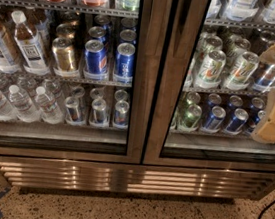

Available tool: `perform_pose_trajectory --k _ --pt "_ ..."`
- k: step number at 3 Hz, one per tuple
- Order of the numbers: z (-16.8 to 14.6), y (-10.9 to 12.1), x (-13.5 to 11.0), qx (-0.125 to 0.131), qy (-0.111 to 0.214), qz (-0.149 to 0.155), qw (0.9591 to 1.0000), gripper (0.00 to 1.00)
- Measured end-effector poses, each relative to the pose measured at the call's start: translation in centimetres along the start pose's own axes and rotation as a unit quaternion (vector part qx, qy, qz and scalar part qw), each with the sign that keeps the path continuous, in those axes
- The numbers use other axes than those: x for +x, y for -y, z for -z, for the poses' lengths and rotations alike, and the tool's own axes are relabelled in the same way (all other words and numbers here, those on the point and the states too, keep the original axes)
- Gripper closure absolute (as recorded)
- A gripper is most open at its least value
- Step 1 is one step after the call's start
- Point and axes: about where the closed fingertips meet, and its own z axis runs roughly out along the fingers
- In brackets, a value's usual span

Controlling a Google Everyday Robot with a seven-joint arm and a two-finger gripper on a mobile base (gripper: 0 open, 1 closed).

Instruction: Open right fridge door

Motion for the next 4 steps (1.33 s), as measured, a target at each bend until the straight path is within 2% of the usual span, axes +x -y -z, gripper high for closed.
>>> perform_pose_trajectory --k 1,2,3,4 --pt "0.0 0.0 0.0 0.0 0.0 0.0 1.0 0.0" --pt "0.1 0.0 -0.4 0.001 0.015 0.003 0.9999 0.0" --pt "0.2 0.0 -1.0 -0.005 0.052 0.003 0.9986 0.0" --pt "-0.5 -0.3 -1.6 -0.027 0.097 -0.001 0.9949 0.0"
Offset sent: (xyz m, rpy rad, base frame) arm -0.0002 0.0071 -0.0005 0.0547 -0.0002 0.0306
